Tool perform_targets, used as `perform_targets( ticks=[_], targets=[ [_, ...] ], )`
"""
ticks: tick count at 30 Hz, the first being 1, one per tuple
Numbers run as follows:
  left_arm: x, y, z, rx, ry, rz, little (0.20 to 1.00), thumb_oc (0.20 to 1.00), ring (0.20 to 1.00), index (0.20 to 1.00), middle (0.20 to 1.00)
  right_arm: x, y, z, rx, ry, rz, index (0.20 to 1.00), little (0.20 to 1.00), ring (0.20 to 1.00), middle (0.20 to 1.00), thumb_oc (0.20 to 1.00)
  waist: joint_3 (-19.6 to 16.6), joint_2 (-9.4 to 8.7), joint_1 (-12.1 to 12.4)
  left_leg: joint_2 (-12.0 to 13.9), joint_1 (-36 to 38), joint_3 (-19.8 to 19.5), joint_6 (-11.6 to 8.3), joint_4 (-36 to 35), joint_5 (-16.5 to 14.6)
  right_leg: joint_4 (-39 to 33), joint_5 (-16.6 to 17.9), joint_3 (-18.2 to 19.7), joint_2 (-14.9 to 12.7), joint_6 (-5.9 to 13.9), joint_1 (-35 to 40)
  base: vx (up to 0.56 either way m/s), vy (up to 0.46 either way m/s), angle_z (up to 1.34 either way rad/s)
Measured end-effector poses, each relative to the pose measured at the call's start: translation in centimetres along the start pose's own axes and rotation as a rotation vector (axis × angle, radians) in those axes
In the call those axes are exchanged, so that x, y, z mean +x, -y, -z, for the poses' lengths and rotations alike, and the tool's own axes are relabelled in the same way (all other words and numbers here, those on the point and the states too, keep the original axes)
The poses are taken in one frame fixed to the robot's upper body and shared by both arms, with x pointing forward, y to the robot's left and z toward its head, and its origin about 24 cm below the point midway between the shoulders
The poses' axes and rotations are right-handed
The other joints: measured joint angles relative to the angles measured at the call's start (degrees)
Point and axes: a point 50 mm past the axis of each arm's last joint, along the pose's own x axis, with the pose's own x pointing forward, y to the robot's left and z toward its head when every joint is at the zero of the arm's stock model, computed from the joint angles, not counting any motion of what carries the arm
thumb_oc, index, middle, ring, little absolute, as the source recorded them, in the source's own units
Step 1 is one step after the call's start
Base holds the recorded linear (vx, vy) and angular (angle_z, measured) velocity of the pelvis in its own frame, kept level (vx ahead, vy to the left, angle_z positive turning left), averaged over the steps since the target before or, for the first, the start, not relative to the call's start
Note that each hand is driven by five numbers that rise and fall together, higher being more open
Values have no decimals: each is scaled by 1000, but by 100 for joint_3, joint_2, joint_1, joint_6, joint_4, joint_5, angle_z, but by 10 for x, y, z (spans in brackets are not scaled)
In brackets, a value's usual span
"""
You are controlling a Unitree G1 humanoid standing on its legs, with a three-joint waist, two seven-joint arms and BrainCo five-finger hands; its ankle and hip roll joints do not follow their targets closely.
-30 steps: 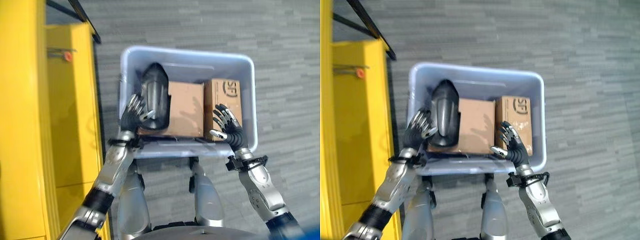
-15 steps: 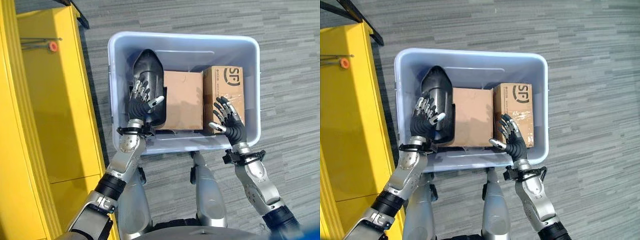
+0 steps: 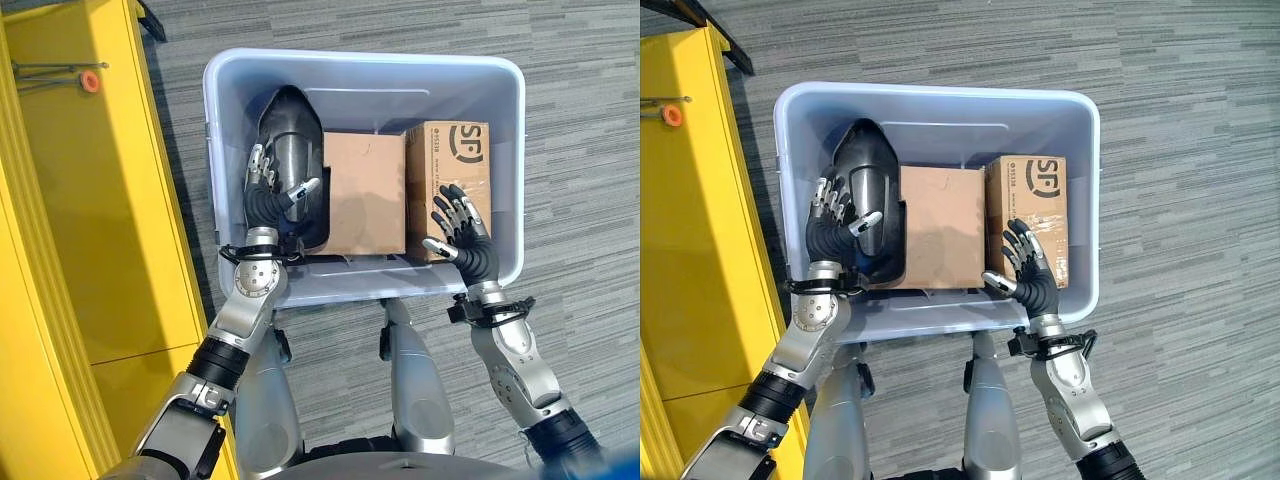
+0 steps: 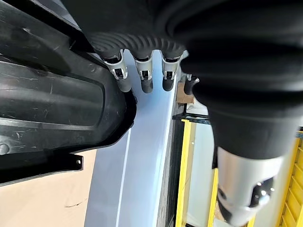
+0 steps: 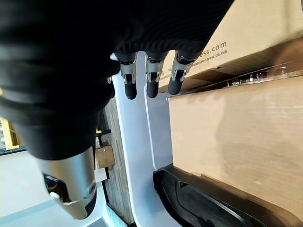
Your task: Move parts from the plastic box to the shelf.
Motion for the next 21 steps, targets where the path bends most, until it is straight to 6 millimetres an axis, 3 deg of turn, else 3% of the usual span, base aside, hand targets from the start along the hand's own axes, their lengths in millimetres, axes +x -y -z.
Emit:
perform_targets(
  ticks=[9,21],
  targets=[
    [0,-12,-6,50,41,-59,1000,1000,1000,1000,1000,0,6,-4,-33,3,-6,1000,1000,1000,1000,1000,6,-13,1,-1,-180,-95,-3,17,20,0,0,-68,5,0,-103,0,-4,3],
    [-5,-14,-17,27,97,-59,1000,1000,1000,1000,1000,-1,6,-5,-31,13,-7,1000,1000,1000,1000,1000,7,-12,24,-2,-181,-109,0,26,29,7,0,-81,7,0,-98,0,0,0]
  ],
)
